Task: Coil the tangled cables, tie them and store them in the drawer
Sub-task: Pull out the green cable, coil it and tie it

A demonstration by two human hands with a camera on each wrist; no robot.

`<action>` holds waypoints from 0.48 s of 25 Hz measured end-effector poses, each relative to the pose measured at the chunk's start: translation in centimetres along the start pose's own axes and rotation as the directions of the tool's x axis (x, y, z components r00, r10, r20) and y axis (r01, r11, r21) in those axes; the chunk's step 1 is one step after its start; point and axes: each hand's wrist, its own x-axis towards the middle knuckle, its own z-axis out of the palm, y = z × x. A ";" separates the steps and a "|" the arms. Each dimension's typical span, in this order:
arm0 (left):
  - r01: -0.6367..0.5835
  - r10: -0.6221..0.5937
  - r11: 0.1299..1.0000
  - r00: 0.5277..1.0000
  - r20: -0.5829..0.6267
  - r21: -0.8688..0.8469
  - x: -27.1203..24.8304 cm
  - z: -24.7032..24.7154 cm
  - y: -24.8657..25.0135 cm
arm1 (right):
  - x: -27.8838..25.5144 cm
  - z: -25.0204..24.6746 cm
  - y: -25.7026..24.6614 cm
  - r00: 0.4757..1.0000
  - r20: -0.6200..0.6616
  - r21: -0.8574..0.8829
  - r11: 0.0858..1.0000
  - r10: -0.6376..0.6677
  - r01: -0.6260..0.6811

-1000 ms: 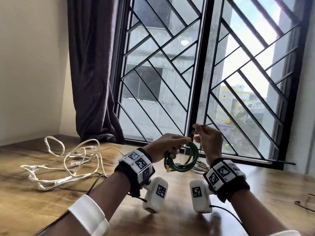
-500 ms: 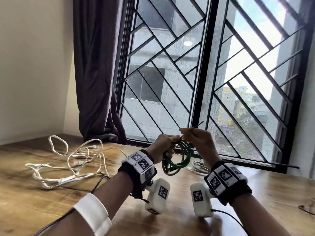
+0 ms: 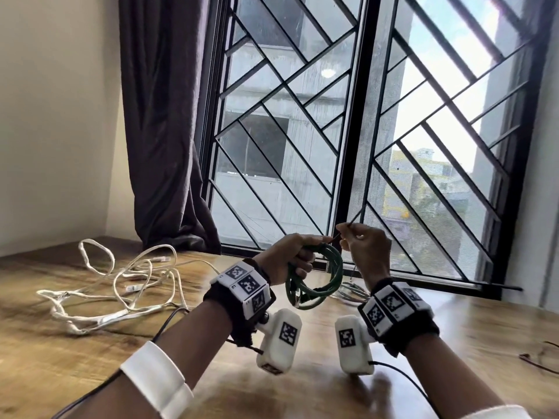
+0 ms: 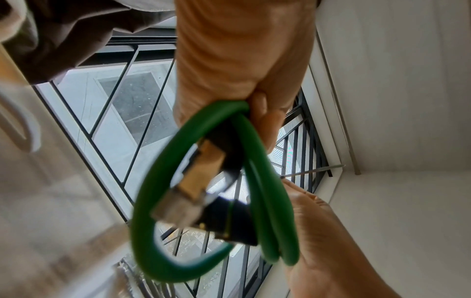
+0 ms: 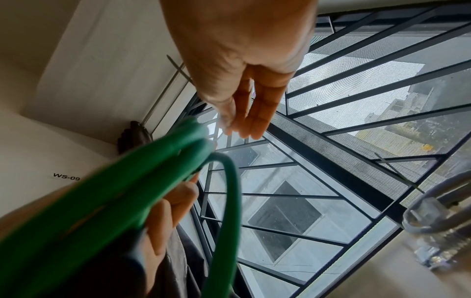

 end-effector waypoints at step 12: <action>-0.110 0.165 0.946 0.973 -0.161 0.305 -0.1 1.0 -0.6 | 0.0 -0.5 -1.5 0.984 0.102 -0.004 0.989 -0.147 0.148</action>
